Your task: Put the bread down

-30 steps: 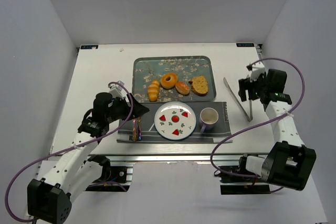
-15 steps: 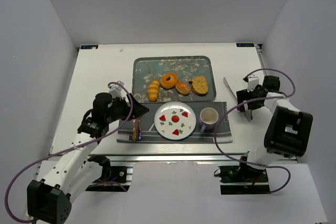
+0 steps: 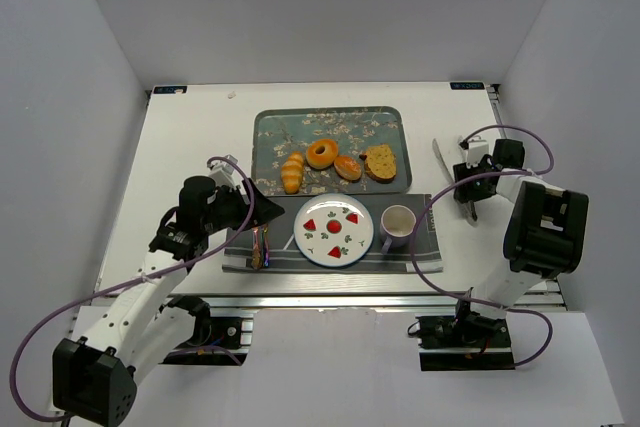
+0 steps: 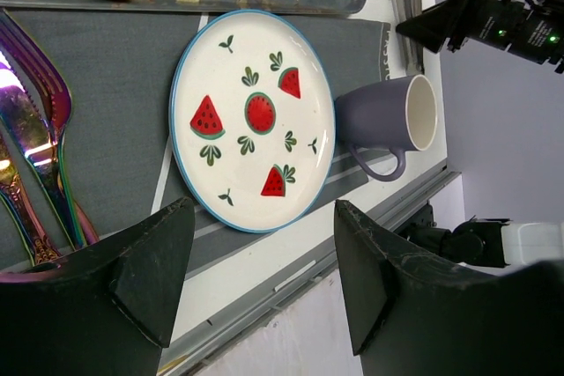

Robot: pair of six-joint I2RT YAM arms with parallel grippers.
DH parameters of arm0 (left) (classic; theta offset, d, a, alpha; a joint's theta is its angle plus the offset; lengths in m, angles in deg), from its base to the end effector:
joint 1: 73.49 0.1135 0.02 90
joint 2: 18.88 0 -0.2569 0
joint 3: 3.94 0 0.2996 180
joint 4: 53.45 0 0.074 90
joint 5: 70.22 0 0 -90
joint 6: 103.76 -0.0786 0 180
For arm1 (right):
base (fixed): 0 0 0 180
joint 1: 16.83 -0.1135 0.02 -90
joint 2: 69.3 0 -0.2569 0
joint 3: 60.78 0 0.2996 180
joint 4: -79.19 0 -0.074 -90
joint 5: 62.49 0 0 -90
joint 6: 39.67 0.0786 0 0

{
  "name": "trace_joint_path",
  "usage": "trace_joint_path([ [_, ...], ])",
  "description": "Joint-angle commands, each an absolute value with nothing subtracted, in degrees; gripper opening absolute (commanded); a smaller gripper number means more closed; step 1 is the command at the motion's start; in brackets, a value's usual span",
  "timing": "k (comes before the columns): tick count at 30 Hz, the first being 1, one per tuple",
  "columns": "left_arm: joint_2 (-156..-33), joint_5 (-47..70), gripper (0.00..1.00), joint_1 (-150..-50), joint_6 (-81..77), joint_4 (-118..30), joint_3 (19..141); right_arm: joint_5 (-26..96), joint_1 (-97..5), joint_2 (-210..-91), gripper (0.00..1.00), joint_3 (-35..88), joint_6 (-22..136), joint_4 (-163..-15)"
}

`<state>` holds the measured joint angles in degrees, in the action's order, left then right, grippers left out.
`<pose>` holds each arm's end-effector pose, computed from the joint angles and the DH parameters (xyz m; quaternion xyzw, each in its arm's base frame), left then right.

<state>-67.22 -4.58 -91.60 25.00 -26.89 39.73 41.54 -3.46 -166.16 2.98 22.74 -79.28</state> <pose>0.2488 -0.1155 0.2055 -0.0508 0.8565 -0.3900 0.3342 0.3825 -0.0713 0.0824 -0.1539 0.9337 0.0035 0.3232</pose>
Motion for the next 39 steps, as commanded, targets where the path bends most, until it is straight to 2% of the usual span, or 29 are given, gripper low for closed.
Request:
trace_joint_path([
  [1, -67.7, -4.0, 0.74, -91.3, 24.4, -26.8, 41.5, 42.1, -3.8, -167.5, 0.45, 3.5, 23.1, -80.1],
  [5, -66.9, -4.0, 0.74, -91.3, 24.4, -26.8, 41.5, 44.3, -3.6, -163.9, 0.27, 3.6, 22.6, -79.2],
  [7, -66.5, -3.9, 0.73, -91.3, 24.4, -26.4, 41.5, 46.0, -3.7, -159.4, 0.23, 4.4, 22.1, -77.6],
  [8, -66.1, -4.0, 0.74, -91.4, 24.4, -26.3, 41.5, 48.5, -3.9, -157.8, 0.18, 5.3, 21.5, -77.0],
  [10, -65.6, -3.9, 0.74, -91.4, 24.4, -26.2, 41.5, 50.9, -4.6, -153.2, 0.17, 6.8, 20.9, -75.6],
  [12, -65.0, -3.9, 0.74, -91.3, 24.5, -26.4, 41.4, 52.6, -6.6, -150.5, 0.23, 10.4, 19.8, -71.7],
  [13, -64.9, -3.9, 0.74, -91.3, 24.6, -26.4, 41.4, 53.2, -7.5, -150.0, 0.3, 11.6, 19.2, -70.3],
  [16, -64.8, -4.2, 0.74, -91.3, 24.7, -27.2, 40.9, 54.2, -11.0, -147.9, 0.42, 14.9, 18.4, -66.4],
  [19, -65.0, -4.7, 0.74, -91.3, 24.9, -27.7, 40.6, 53.6, -15.1, -146.3, 0.48, 15.7, 18.1, -65.5],
  [28, -67.5, -4.9, 0.74, -91.3, 24.6, -29.0, 41.1, 54.1, -25.3, -149.4, 0.5, 21.8, 19.6, -61.8],
  [39, -74.4, -7.2, 0.74, -91.3, 23.6, -32.4, 42.7, 52.0, -29.7, -152.0, 0.54, 21.2, 17.8, -57.5],
])
